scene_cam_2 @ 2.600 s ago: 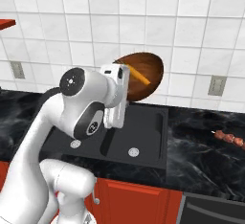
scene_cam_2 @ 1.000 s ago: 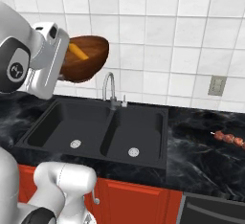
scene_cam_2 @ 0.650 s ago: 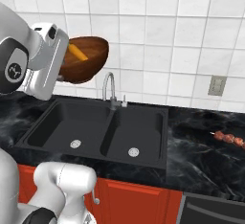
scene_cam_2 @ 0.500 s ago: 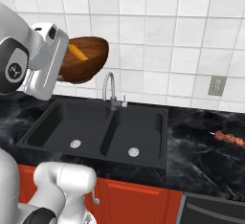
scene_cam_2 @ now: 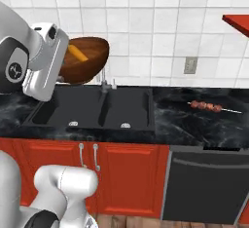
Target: Pick the carrot from the sink and place it in the bowl. Then pick the bowl and place it in the microwave. Then close the microwave door and press the start button.
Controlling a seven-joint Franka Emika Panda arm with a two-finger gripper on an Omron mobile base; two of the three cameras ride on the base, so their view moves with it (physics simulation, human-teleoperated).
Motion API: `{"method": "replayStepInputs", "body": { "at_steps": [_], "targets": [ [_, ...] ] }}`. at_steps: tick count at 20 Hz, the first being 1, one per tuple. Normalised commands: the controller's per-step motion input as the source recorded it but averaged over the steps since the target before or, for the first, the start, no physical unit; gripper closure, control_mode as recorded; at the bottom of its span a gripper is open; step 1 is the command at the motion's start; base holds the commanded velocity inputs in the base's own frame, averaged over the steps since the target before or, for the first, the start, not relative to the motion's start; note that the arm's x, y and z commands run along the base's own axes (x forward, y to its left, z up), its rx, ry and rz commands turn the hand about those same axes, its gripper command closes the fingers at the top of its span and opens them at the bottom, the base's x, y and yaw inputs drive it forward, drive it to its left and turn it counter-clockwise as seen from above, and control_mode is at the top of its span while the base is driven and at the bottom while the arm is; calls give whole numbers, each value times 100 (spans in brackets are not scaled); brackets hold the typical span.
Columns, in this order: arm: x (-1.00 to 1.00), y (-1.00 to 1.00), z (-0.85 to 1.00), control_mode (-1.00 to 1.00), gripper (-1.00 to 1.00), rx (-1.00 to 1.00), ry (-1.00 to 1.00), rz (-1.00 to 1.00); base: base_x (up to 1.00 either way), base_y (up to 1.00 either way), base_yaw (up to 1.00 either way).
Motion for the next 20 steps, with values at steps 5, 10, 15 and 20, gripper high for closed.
{"method": "replayStepInputs", "body": {
  "at_steps": [5, 10, 15, 20],
  "targets": [
    [0, 0, 0, 100, 100, 0, 0, 0, -27, -1, -76],
    [0, 0, 0, 100, 100, 0, 0, 0, -16, 0, -88],
    [0, 0, 0, 100, 100, 0, 0, 0, -17, 0, -87],
    [0, 0, 0, 100, 100, 0, 0, 0, -15, 0, -86]
  ]
}}
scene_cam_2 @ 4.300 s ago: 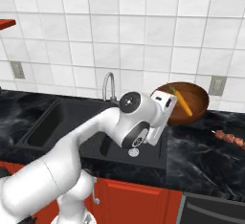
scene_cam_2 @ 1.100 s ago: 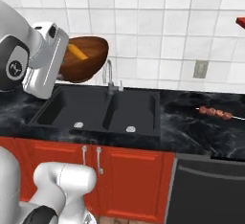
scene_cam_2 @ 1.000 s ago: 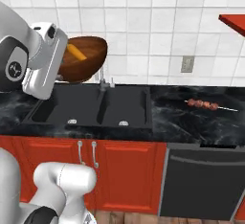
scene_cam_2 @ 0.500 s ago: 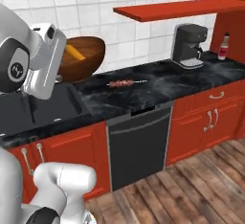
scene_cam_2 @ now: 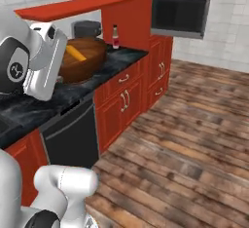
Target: Pick the carrot from the sink and place it in the bowl. Then pick the bowl and place it in the microwave. Then close the microwave door and press the start button.
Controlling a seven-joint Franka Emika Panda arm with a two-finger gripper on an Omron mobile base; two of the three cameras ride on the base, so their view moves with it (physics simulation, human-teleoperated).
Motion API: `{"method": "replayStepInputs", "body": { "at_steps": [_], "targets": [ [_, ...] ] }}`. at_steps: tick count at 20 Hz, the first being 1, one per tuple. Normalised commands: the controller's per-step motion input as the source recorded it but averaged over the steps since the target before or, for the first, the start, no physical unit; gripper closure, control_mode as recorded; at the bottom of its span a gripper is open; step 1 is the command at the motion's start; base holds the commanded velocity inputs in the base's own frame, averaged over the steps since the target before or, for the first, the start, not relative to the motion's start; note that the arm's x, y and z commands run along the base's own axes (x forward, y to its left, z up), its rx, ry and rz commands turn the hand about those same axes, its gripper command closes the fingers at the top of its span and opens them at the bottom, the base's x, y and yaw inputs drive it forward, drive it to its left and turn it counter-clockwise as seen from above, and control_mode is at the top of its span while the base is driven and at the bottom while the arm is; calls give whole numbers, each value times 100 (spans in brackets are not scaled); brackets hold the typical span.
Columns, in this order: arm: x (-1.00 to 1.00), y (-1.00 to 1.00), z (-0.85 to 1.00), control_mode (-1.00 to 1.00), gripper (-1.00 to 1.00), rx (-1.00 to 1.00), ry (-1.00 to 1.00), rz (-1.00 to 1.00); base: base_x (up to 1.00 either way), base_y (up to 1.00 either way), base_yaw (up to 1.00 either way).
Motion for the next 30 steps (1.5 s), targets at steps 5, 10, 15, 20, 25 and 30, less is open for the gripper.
{"method": "replayStepInputs", "body": {
  "at_steps": [5, 10, 15, 20, 25, 30],
  "targets": [
    [0, 0, 0, 100, 100, 0, 0, 0, -3, -11, -78],
    [0, 0, 0, 100, 100, 0, 0, 0, 14, -46, -57],
    [0, 0, 0, 100, 100, 0, 0, 0, 89, -73, -8],
    [0, 0, 0, 100, 100, 0, 0, 0, 100, -47, 0],
    [0, 0, 0, 100, 100, 0, 0, 0, 100, -26, 0],
    [0, 0, 0, 100, 100, 0, 0, 0, 100, -3, 0]
  ]
}}
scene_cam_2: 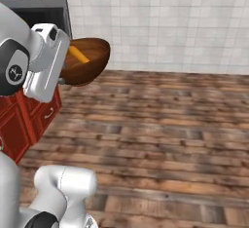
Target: Pick the carrot from the sink and place it in the bowl. Then pick the bowl and place it in the microwave. Then close the microwave door and press the start button.
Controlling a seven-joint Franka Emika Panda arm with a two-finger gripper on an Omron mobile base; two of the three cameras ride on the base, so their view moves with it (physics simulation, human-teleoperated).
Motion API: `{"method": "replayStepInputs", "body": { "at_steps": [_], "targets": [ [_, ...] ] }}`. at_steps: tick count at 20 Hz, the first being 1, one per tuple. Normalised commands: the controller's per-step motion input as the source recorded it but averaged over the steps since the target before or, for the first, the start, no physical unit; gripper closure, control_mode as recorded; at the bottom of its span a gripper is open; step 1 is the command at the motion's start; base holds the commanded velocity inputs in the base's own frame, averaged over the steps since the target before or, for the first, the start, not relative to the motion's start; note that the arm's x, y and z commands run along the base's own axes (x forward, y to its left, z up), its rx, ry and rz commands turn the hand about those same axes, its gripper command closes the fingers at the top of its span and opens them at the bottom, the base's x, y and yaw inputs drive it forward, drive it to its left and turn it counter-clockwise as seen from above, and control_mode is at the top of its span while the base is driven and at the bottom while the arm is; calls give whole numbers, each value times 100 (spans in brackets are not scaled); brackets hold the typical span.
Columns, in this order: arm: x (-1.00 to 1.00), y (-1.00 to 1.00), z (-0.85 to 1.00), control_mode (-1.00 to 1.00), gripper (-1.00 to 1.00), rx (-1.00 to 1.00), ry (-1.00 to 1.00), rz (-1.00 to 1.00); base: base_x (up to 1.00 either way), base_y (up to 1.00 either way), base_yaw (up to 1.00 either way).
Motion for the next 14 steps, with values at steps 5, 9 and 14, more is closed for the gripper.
{"method": "replayStepInputs", "body": {
  "at_steps": [5, 9, 14],
  "targets": [
    [0, 0, 0, 100, 100, 0, 0, 0, 100, -2, 0],
    [0, 0, 0, 100, 100, 0, 0, 0, 100, -9, 0],
    [0, 0, 0, 100, 100, 0, 0, 0, 100, -24, 0]
  ]
}}
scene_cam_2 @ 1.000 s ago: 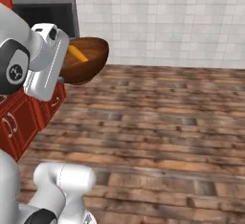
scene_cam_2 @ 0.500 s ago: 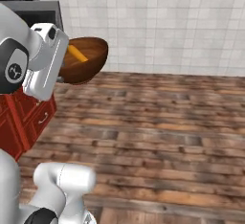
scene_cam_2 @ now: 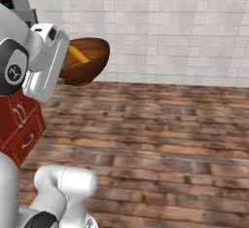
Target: Pick the carrot from the sink and place it in the bowl. Then pick the bowl and place it in the microwave. Then close the microwave door and press the start button.
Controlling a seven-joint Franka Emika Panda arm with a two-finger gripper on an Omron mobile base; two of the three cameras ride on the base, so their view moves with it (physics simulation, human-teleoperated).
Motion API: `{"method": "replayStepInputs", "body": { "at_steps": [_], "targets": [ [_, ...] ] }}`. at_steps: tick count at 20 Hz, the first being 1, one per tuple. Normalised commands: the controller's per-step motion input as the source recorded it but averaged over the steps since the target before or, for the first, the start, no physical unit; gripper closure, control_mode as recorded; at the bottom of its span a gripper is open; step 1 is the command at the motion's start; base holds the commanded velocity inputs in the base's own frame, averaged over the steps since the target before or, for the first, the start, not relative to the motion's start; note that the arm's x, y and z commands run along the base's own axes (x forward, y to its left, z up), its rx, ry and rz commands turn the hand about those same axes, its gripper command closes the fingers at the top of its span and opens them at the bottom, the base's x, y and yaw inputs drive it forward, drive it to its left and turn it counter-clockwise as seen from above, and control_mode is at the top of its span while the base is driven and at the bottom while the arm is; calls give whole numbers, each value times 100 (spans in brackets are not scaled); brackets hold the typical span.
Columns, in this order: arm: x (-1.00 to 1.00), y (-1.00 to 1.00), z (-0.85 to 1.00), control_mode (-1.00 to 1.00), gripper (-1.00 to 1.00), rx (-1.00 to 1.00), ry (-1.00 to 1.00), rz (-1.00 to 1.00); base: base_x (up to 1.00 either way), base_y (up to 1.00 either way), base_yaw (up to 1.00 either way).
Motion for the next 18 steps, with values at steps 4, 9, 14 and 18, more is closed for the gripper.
{"method": "replayStepInputs", "body": {
  "at_steps": [4, 9, 14, 18],
  "targets": [
    [0, 0, 0, 100, 100, 0, 0, 0, 100, -46, 18],
    [0, 0, 0, 100, 100, 0, 0, 0, 100, -50, 49],
    [0, 0, 0, 100, 100, 0, 0, 0, 100, -36, 62],
    [0, 0, 0, 100, 100, 0, 0, 0, 100, -29, 67]
  ]
}}
